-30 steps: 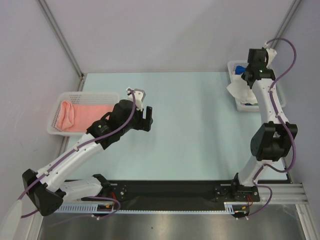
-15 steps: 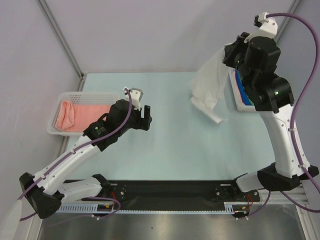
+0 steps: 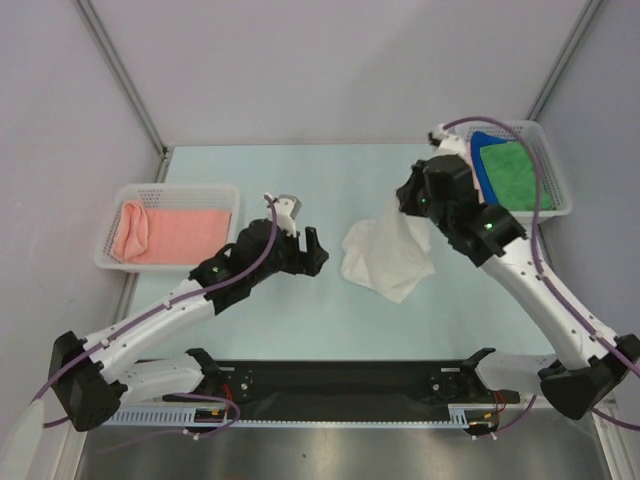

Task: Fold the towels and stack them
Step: Move the towel to the center of the board, then flatten out the crumpled towel

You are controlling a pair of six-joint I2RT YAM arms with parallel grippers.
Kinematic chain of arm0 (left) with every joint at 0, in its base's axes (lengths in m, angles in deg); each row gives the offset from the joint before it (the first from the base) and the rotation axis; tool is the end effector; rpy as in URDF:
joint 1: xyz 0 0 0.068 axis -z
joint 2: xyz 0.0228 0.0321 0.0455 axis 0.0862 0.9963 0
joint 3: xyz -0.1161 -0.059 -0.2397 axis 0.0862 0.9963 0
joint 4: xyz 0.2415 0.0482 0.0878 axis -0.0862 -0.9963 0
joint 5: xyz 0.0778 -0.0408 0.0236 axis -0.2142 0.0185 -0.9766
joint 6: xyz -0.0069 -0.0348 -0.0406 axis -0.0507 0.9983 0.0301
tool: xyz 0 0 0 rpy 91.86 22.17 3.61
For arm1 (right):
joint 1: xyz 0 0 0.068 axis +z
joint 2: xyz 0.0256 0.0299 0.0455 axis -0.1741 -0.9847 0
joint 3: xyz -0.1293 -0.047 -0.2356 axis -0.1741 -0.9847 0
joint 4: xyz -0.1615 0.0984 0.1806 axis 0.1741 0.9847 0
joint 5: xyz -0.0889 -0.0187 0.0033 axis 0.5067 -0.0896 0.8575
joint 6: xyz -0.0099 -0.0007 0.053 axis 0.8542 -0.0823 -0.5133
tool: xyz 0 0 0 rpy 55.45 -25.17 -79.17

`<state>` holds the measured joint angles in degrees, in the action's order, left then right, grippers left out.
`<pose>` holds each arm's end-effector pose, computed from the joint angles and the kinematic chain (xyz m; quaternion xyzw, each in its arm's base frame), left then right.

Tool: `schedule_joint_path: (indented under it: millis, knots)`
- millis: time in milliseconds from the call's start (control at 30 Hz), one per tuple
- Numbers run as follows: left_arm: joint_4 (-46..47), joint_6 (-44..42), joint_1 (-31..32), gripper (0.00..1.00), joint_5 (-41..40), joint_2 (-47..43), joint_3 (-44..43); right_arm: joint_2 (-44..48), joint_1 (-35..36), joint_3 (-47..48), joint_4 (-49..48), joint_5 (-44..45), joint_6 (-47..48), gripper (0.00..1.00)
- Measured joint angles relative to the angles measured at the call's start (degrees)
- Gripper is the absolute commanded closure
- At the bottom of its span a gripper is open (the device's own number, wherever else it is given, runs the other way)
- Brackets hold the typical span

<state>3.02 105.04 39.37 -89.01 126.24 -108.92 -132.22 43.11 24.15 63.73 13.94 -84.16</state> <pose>0.1759 -0.1656 0.3086 0.1113 0.8430 -0.2544 0.4606 0.2166 0.1281 0.4298 0.0362 0.8264 0.1584 0.5391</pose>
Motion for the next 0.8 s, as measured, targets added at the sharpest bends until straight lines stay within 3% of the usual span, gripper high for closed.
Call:
schedule_joint_path:
  millis: [333, 500, 600, 633, 733, 800]
  knots:
    - [11.41, 5.16, 12.09, 0.16, -3.61, 9.66, 3.87, -7.54, 0.15, -16.35, -4.52, -4.90, -5.35, 1.00]
    - [11.96, 5.14, 19.23, 0.14, -10.21, 20.98, -2.38, -8.55, -12.35, -24.90, -8.13, -8.52, -6.32, 0.98]
    - [11.19, 4.85, 22.77, 0.12, -15.15, 29.75, -10.49, -7.91, -18.40, -28.85, -9.07, -9.60, -6.82, 0.86]
    - [10.14, 4.59, 23.58, 0.12, -16.79, 32.92, -14.10, -7.52, -19.69, -29.81, -9.25, -10.10, -6.93, 0.73]
    - [7.56, 3.91, 24.94, 0.09, -20.55, 42.69, -25.24, -6.36, -22.01, -31.34, -9.81, -11.23, -7.21, 0.56]
    - [5.55, 3.48, 25.16, 0.07, -22.91, 48.02, -31.32, -5.81, -23.34, -32.28, -11.30, -12.02, -7.37, 0.51]
